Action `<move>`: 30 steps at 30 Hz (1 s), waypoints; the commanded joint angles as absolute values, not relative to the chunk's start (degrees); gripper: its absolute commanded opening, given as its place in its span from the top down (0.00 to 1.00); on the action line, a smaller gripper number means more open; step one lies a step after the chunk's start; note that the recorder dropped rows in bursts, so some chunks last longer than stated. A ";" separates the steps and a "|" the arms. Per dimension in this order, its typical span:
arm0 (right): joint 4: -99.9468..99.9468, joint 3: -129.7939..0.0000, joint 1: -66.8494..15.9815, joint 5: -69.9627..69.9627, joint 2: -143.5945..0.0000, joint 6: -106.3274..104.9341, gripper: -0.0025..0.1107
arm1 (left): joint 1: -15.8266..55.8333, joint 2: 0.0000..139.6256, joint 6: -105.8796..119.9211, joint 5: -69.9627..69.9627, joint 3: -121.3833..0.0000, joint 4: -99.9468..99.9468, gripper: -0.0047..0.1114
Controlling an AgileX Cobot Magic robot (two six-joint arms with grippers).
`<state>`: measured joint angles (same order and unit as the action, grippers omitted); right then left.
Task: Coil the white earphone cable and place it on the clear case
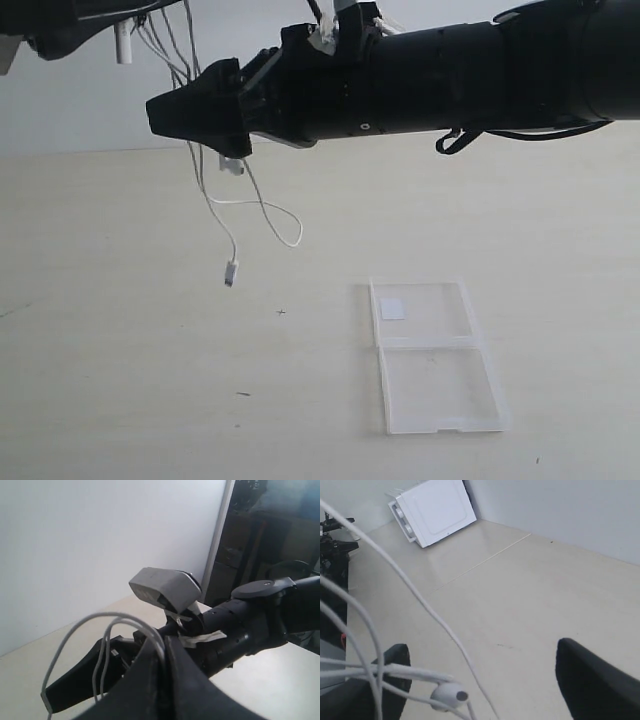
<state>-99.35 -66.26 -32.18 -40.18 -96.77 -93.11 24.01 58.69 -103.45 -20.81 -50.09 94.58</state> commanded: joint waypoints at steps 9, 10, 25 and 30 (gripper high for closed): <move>-99.95 -67.64 -32.30 -42.18 -96.82 -97.84 0.31 | 23.93 58.57 -104.62 -18.28 -48.27 96.67 0.96; -99.95 -68.01 -32.30 -43.22 -96.82 -97.93 0.31 | 23.93 58.57 -104.62 -18.28 -48.27 96.67 0.96; -99.95 -68.37 -32.54 -46.31 -96.82 -97.45 0.31 | 23.93 58.57 -104.51 -20.45 -48.33 93.87 0.96; -99.95 -68.37 -33.53 -46.23 -96.82 -97.45 0.31 | 23.93 58.57 -103.77 -23.16 -48.33 92.10 0.96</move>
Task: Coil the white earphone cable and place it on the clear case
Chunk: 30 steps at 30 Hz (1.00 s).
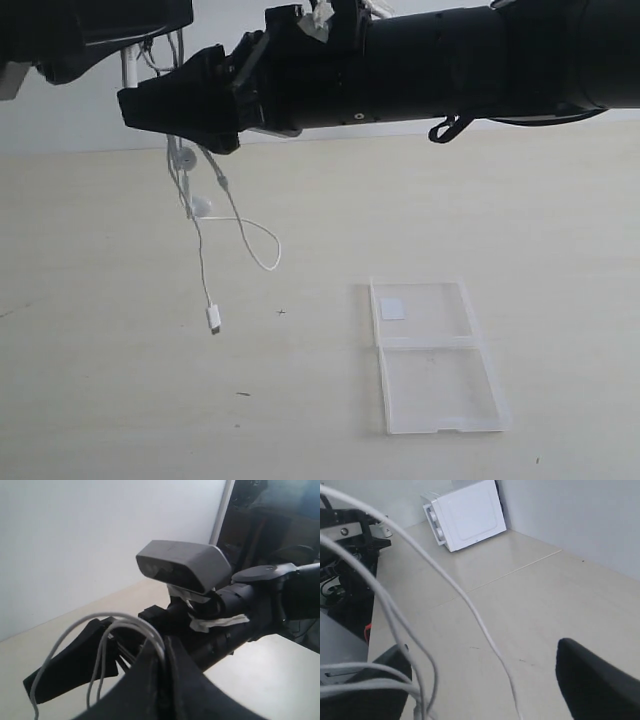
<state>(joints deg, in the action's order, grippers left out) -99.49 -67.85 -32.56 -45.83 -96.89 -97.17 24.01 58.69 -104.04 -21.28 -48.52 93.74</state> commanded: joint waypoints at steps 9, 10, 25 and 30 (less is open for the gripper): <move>-99.95 -68.37 -34.64 -44.60 -96.82 -97.45 0.45 | 23.93 58.57 -103.77 -23.59 -48.33 92.20 0.96; -99.95 -68.37 -34.64 -44.60 -96.82 -97.45 0.45 | 23.93 58.57 -103.77 -23.37 -48.33 92.20 0.96; -91.00 -68.37 -34.64 -44.38 -96.82 -88.30 0.98 | 23.93 58.57 -103.77 -21.29 -48.33 92.33 0.96; -88.63 -68.37 -34.64 -45.00 -96.22 -87.48 0.98 | 23.93 58.57 -103.98 -20.82 -48.33 93.26 0.96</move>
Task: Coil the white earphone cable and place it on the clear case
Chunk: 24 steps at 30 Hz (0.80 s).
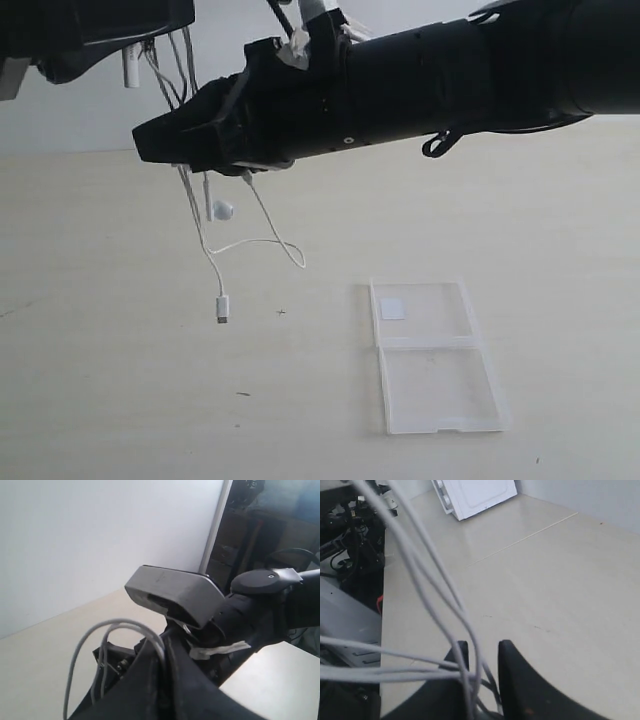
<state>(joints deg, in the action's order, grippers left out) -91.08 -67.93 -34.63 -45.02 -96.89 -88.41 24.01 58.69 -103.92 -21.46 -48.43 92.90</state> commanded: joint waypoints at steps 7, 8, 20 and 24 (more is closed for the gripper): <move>-73.43 -68.37 -34.64 -39.51 -92.06 -76.08 0.98 | 23.93 58.57 -106.91 -17.33 -47.24 97.15 0.96; -71.44 -68.37 -34.64 -38.73 -91.36 -74.46 0.98 | 23.93 58.57 -106.91 -17.33 -47.12 97.15 0.96; -44.91 -68.37 -34.64 -36.42 -84.32 -54.73 0.98 | 23.93 58.57 -107.02 -15.09 -47.12 96.89 0.96; -45.04 -68.37 -34.64 -36.27 -83.93 -54.28 0.98 | 23.93 58.57 -107.02 -15.09 -47.12 96.77 0.96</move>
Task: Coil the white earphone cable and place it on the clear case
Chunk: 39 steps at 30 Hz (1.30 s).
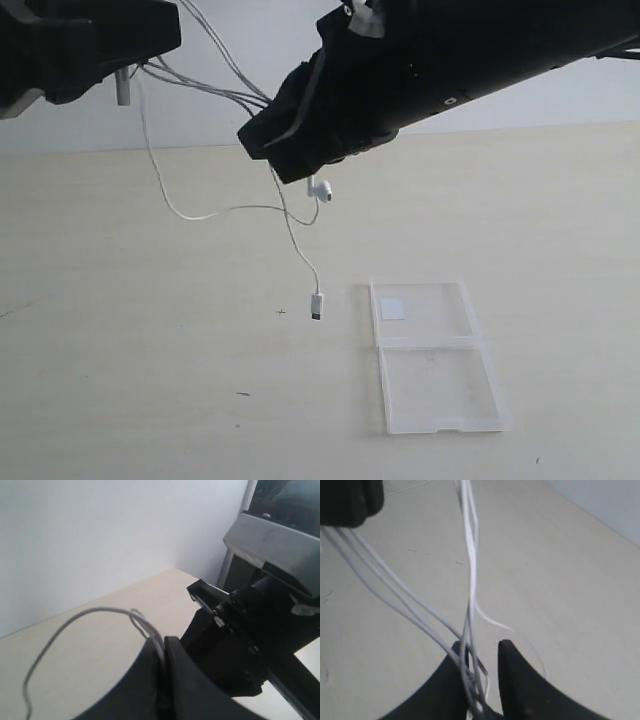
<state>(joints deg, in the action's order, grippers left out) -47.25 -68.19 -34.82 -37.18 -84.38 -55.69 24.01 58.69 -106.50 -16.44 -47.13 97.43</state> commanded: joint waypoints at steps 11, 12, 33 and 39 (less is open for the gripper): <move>-50.84 -68.37 -34.64 -37.72 -84.81 -56.92 0.98 | 23.93 58.57 -107.02 -19.38 -47.23 94.72 0.96; -52.61 -68.37 -34.64 -38.74 -85.04 -58.48 0.97 | 23.93 58.57 -106.89 -19.38 -47.23 94.73 0.96; -68.06 -68.37 -34.64 -40.45 -86.25 -65.29 0.30 | 23.93 58.57 -106.39 -18.65 -47.31 94.83 0.96; -73.04 -68.37 -34.64 -40.71 -88.84 -71.09 0.30 | 23.93 58.57 -104.83 -18.76 -47.31 94.72 0.96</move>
<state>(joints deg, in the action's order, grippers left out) -70.73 -68.19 -34.82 -41.14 -87.53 -67.99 24.01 58.69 -105.42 -18.53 -47.13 95.47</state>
